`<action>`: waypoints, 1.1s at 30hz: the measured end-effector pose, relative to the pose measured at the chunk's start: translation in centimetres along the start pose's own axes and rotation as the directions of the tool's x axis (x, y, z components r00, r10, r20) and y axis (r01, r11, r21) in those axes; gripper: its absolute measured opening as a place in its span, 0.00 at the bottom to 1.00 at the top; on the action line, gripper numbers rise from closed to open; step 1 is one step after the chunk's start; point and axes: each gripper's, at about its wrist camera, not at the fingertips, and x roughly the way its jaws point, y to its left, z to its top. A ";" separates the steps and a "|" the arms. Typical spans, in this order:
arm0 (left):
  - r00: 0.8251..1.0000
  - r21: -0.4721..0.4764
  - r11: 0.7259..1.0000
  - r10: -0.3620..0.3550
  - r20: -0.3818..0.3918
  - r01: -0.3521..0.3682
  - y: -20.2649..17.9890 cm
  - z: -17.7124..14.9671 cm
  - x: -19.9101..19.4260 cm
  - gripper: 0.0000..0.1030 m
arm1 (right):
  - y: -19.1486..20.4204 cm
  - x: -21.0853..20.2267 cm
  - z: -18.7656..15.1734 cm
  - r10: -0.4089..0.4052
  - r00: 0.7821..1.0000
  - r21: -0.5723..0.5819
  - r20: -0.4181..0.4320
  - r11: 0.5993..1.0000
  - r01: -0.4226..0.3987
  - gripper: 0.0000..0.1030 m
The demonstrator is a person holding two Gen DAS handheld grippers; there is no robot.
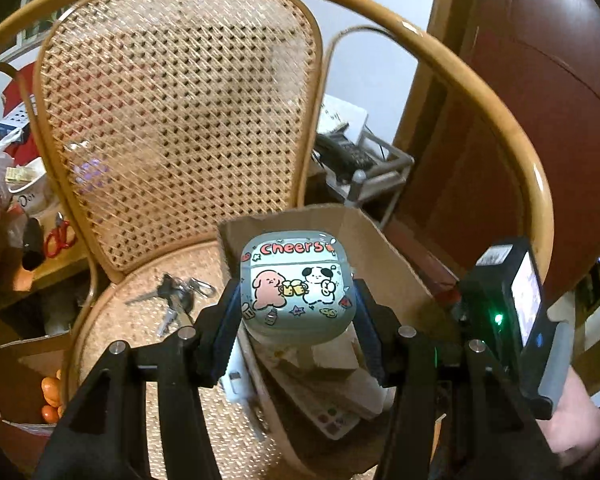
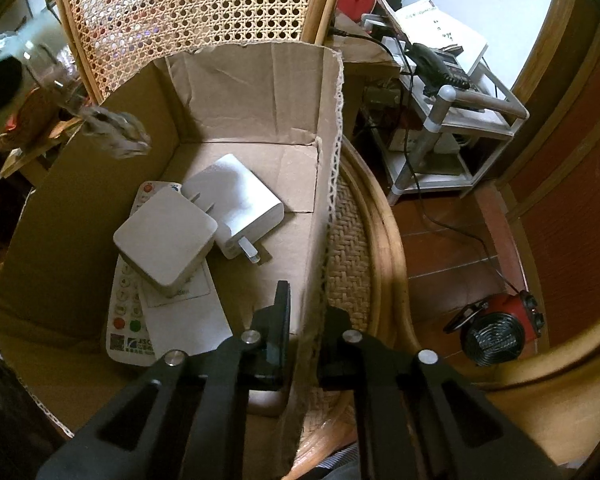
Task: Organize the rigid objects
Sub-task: 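Carry the Cheers earbud case into the box and release it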
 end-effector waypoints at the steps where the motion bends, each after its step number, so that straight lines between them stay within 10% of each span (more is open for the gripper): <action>1: 1.000 0.001 1.000 -0.002 -0.006 0.002 -0.2 -0.2 0.2 0.51 | 0.1 0.0 -0.1 0.000 1.000 -0.001 0.001 1.000 0.000 0.08; 24: 0.996 0.016 1.000 -0.014 -0.089 0.015 -1.9 -2.2 4.6 0.51 | 0.2 -0.3 -0.5 0.001 1.000 0.008 0.024 1.000 -0.001 0.06; 27: 0.999 -0.007 1.000 -0.023 -0.033 0.023 -1.7 -1.9 3.6 0.83 | 0.2 -0.3 -0.6 -0.002 1.000 0.006 0.024 1.000 0.002 0.06; 33: 1.000 -0.021 1.000 0.003 0.022 -0.003 -0.4 -0.8 1.6 0.84 | 0.0 -0.3 -0.5 -0.005 1.000 0.010 0.027 1.000 0.005 0.06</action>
